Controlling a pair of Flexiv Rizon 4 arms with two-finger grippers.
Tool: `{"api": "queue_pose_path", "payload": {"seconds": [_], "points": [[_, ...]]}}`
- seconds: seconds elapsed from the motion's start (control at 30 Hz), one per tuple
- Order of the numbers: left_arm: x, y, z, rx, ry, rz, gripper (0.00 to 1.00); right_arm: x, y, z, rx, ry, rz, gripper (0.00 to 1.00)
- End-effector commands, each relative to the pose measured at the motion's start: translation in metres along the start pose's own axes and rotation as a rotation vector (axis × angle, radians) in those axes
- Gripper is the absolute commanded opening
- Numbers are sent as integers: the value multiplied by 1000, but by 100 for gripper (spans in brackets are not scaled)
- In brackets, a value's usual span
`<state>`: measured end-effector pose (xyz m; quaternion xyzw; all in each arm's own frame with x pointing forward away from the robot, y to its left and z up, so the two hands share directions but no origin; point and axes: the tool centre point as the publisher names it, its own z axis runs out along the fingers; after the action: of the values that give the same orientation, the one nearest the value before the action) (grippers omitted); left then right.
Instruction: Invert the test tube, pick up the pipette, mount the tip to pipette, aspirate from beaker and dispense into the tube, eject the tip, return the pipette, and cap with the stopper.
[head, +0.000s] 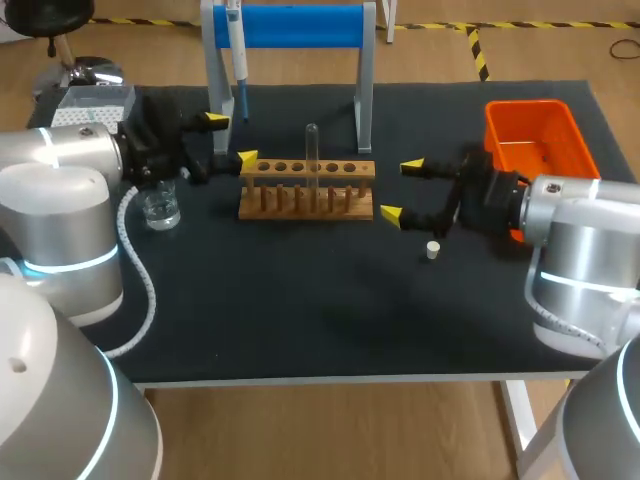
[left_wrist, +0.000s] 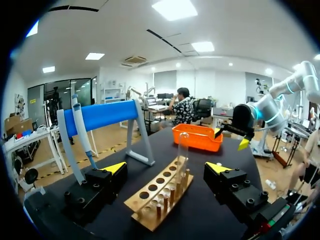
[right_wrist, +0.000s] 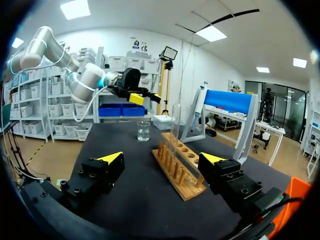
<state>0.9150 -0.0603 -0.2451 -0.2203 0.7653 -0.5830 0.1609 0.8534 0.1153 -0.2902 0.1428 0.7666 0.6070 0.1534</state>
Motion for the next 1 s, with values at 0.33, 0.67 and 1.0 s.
{"api": "queue_pose_path", "payload": {"seconds": [0.33, 0.67, 1.0], "points": [[10, 4, 1, -1, -20, -9, 100, 1, 0, -1, -1, -1, 0, 100], [10, 4, 1, -1, -20, -9, 100, 1, 0, -1, -1, -1, 0, 100], [10, 4, 1, -1, -20, -9, 100, -1, 0, 2, 1, 6, 0, 100]]}}
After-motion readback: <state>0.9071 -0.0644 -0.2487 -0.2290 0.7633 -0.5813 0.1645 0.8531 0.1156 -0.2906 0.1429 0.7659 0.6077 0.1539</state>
